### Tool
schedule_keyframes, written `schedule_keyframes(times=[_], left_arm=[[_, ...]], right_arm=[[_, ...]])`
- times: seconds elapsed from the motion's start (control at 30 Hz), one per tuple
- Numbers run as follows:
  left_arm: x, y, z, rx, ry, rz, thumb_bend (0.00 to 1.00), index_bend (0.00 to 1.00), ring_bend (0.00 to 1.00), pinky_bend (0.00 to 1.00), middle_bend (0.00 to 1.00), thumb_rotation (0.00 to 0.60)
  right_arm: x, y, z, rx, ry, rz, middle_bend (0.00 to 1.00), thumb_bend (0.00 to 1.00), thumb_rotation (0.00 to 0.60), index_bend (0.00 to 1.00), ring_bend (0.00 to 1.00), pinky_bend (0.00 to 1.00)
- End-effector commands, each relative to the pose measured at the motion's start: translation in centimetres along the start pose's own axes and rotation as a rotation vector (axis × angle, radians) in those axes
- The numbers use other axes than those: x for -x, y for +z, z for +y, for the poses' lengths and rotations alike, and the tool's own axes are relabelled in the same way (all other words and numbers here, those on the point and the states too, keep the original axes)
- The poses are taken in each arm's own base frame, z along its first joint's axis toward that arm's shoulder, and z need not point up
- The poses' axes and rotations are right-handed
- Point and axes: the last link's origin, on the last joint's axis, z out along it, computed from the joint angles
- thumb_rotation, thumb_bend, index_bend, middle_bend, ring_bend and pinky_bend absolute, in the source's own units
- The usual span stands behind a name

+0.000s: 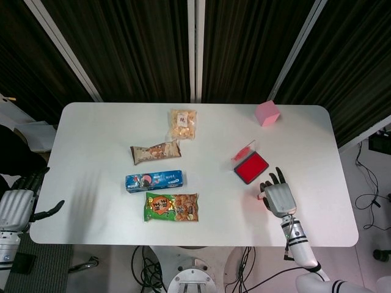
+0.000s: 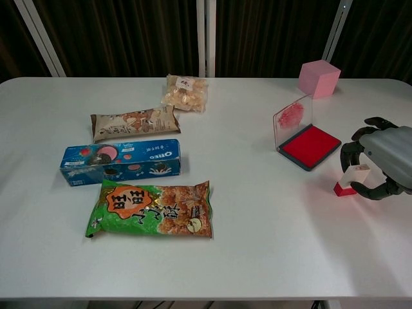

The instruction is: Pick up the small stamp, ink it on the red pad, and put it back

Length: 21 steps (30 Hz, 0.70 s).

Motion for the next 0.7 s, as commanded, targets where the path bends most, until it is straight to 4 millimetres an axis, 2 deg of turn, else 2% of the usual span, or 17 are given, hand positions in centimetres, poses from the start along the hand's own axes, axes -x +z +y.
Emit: schedule_keyframes(times=[0.03,0.37,0.53,0.57,0.63,0.67,0.7], left_arm=[[0.0,0.0,0.0,-0.001,0.000,0.000,0.17,0.09,0.12,0.21,0.12,0.182],[0.0,-0.1,-0.1,-0.003,0.000,0.001,0.17,0.09,0.12,0.21,0.12,0.183],[-0.1,-0.1,-0.2,-0.005,0.000,0.001,0.17,0.09,0.12,0.21,0.12,0.181],[-0.1,-0.1,-0.2,-0.005,-0.001,0.001,0.17,0.09,0.12,0.21,0.12,0.180],[0.0,-0.1,-0.2,-0.005,-0.002,0.000,0.17,0.09,0.12,0.21,0.12,0.180],[0.0,-0.1,-0.2,-0.005,-0.003,0.000,0.17,0.09,0.12,0.21,0.12,0.181],[0.0,-0.1,-0.2,-0.005,-0.004,-0.001,0.17,0.09,0.12,0.21,0.12,0.180]], right_arm=[[0.1,0.0,0.0,0.001,-0.001,0.003,0.49,0.28,0.600,0.53,0.18,0.00],[0.0,0.1,0.0,0.011,0.006,0.024,0.52,0.30,0.600,0.57,0.21,0.00],[-1.2,0.4,0.2,0.015,0.034,0.060,0.53,0.32,0.600,0.58,0.23,0.00],[-1.6,0.6,0.3,0.016,0.041,0.068,0.53,0.32,0.600,0.59,0.25,0.03],[-2.4,1.0,0.5,0.018,0.057,0.081,0.53,0.32,0.600,0.59,0.30,0.16],[-2.8,1.2,0.6,0.019,0.063,0.084,0.53,0.32,0.600,0.59,0.34,0.31],[-3.2,1.5,0.7,0.021,0.067,0.085,0.53,0.32,0.600,0.59,0.37,0.38]])
